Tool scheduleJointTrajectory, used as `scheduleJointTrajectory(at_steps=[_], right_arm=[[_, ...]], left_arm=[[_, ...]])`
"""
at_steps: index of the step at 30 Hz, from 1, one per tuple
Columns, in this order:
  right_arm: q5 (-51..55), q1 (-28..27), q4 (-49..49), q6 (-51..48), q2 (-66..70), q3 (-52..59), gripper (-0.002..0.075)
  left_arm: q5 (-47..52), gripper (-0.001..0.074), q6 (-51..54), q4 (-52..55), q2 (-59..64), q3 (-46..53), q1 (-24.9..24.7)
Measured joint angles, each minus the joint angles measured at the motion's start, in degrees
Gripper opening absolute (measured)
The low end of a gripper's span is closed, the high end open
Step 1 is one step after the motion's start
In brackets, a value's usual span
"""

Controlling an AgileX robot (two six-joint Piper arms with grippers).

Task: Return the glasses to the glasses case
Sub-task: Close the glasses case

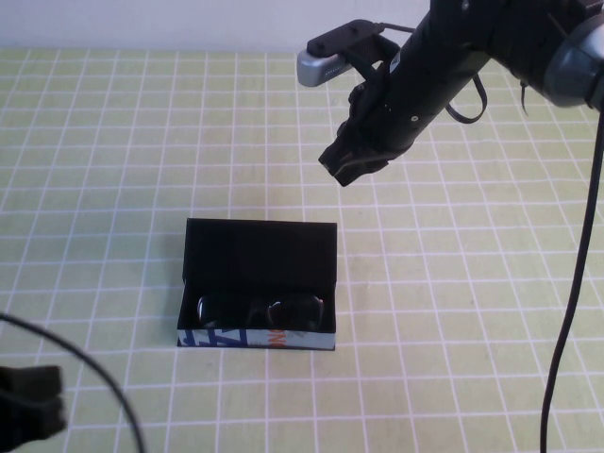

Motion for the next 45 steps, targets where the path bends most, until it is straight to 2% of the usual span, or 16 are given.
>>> scheduleJointTrajectory(at_steps=[5, 12, 16, 21, 28, 38, 45], right_arm=[[0.11, -1.05, 1.84, 0.00, 0.00, 0.00, -0.0011], [0.11, -1.34, 2.40, 0.00, 0.11, 0.00, -0.0011], [-1.54, -2.49, 5.59, 0.09, 1.65, 0.00, -0.0011], [-2.87, -4.90, 10.85, 0.09, 3.67, 0.00, -0.0011], [-4.65, -5.79, 12.11, 0.09, 4.15, 0.00, -0.0011], [-11.88, -5.79, 16.15, 0.12, 9.07, 0.00, -0.0011], [-12.45, -5.79, 18.39, 0.35, 13.82, 0.00, -0.0011]], left_arm=[[2.74, -0.0002, 19.11, -14.93, 16.43, -3.51, -2.90], [-0.46, -0.0002, 53.71, -45.62, 35.01, -4.24, -3.26], [-1.39, -0.0002, 66.58, -57.51, 44.08, -5.26, -3.26], [-1.67, -0.0002, 73.47, -62.14, 52.39, -8.54, -3.26], [-1.67, -0.0002, 75.85, -63.16, 57.92, -11.64, -3.26], [-2.98, -0.0002, 78.23, -64.08, 59.21, -11.67, -3.35], [-3.86, -0.0002, 78.53, -64.22, 59.21, -11.67, -3.35]])
